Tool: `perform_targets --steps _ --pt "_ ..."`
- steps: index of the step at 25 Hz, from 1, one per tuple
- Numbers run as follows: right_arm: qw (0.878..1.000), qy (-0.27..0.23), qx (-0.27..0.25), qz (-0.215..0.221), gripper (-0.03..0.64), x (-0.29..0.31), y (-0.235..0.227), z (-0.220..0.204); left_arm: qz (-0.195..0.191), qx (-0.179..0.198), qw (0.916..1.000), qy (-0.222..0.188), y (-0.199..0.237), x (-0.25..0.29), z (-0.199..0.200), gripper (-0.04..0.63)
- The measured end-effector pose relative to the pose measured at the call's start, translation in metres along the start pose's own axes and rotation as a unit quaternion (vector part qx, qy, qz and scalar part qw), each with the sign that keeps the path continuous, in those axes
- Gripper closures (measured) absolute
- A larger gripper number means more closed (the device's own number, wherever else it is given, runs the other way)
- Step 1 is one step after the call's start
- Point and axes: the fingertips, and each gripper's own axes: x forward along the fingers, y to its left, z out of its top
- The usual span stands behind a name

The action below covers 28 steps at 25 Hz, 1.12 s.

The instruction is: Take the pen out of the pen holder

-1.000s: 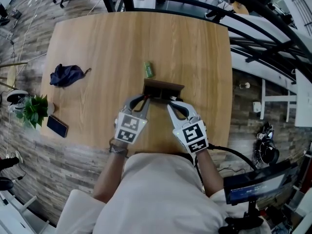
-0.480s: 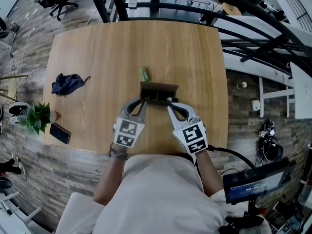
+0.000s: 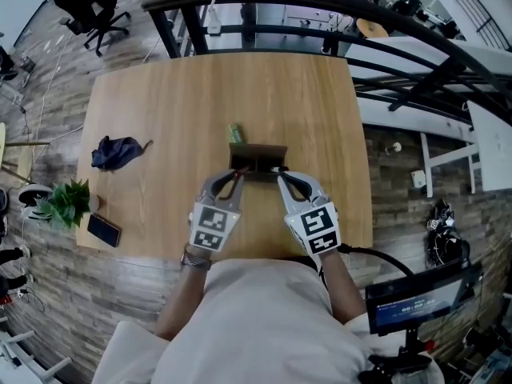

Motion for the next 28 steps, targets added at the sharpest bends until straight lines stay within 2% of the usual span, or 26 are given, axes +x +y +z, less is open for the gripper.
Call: perform_targets --steps 9,14,28 --pt "0.999 -0.038 -0.007 -0.033 0.614 -0.019 -0.011 0.029 -0.005 0.027 0.9990 -0.036 -0.007 -0.015 0.032 0.557" --pt "0.997 -0.065 -0.017 -0.048 0.614 -0.030 -0.019 0.051 -0.005 0.040 0.9967 -0.071 -0.007 -0.024 0.065 0.557" --pt "0.984 -0.149 -0.066 -0.068 0.615 -0.076 -0.023 0.132 0.022 0.086 0.9824 -0.165 -0.005 -0.069 0.155 0.557"
